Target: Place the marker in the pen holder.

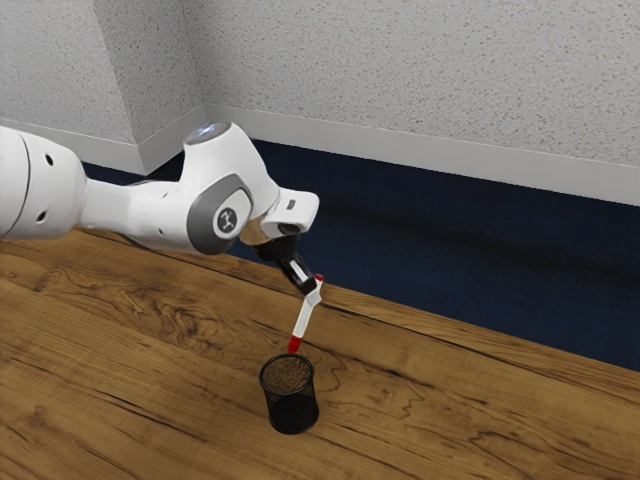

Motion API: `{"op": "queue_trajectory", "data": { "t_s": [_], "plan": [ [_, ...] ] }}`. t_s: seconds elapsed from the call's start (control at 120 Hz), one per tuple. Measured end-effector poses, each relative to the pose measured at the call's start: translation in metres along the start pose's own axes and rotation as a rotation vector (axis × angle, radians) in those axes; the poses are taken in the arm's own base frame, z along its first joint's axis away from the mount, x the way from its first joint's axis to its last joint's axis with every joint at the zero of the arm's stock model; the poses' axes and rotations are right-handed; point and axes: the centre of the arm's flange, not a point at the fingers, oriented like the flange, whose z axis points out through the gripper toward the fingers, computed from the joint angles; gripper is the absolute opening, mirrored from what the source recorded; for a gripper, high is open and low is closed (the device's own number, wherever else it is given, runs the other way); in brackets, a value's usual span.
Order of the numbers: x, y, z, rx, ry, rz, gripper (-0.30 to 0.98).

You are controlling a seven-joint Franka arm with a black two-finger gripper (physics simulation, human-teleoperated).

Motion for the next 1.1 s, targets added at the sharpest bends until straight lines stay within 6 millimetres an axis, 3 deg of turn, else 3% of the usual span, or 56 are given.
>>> {"op": "queue_trajectory", "data": {
  "t_s": [0.175,0.317,0.567,0.733,0.933,0.992,1.058,1.1],
  "plan": [
    [0.007,0.005,-0.036,0.023,0.056,0.001,-0.1],
    [-0.009,0.021,-0.052,0.024,0.062,0.006,-0.1],
    [-0.026,0.056,-0.039,-0.012,0.03,0.017,-0.09],
    [-0.036,0.059,-0.027,-0.029,0.005,-0.001,-0.08],
    [-0.04,0.052,-0.024,-0.053,0.004,-0.016,0.33],
    [-0.015,0.047,-0.052,-0.035,0.039,0.019,0.41],
    [0.049,0.035,-0.139,0.023,0.097,0.097,0.48],
    [0.068,0.029,-0.183,0.051,0.086,0.108,0.51]
  ]
}}
